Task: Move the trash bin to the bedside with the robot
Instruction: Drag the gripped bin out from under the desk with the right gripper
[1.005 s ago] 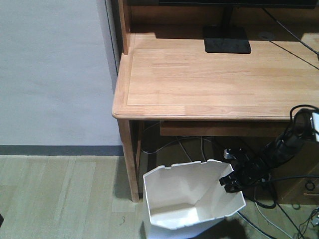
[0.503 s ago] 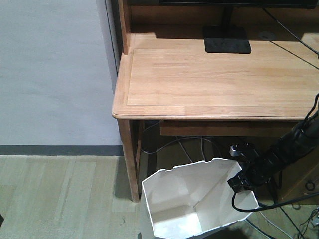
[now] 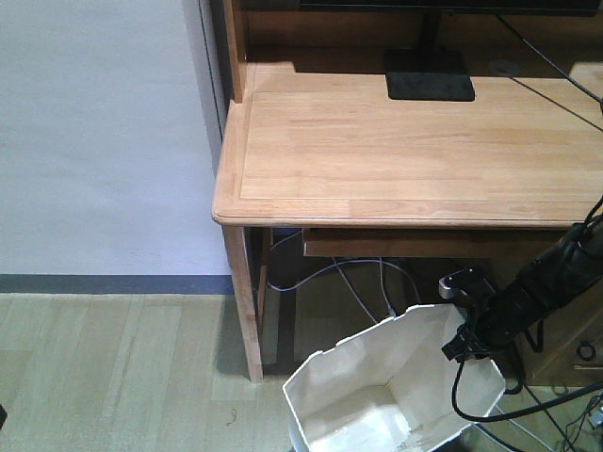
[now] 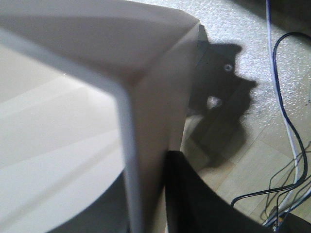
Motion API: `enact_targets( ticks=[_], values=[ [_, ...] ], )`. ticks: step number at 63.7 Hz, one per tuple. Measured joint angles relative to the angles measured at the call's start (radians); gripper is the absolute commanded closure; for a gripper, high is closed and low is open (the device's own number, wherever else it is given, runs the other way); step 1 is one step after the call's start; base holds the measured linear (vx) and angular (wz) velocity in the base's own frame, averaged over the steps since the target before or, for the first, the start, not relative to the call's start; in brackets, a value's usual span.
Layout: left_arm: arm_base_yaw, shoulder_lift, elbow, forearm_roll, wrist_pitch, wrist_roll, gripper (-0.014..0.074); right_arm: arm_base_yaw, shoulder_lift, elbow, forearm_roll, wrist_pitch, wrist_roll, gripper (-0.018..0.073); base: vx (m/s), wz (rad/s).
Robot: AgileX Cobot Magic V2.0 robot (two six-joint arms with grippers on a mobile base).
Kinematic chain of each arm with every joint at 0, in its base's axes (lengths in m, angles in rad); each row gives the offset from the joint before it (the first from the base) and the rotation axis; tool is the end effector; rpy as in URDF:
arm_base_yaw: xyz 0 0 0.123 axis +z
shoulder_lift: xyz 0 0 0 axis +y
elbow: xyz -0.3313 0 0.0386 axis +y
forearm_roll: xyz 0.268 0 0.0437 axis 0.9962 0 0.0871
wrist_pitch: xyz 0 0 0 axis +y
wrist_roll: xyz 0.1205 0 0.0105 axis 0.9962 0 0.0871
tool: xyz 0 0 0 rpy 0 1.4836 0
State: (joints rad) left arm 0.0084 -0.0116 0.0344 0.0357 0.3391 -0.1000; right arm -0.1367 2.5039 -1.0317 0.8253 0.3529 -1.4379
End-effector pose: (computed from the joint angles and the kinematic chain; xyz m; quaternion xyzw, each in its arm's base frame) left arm 0.0536 0.0019 0.1625 -0.0334 0.7965 -0.0128 0.6036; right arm 0.3530 -0.0175 -0.0900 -0.2453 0.9605 0.1295 0.0216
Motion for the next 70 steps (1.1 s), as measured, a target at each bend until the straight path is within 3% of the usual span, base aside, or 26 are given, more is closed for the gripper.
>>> enact_targets(
  ticks=[70],
  values=[
    [0.000,0.000,0.000,0.000,0.000,0.000,0.0603,-0.001,-0.001,0.000,0.009,0.053,0.003,0.0564,0.00,0.01]
  ],
)
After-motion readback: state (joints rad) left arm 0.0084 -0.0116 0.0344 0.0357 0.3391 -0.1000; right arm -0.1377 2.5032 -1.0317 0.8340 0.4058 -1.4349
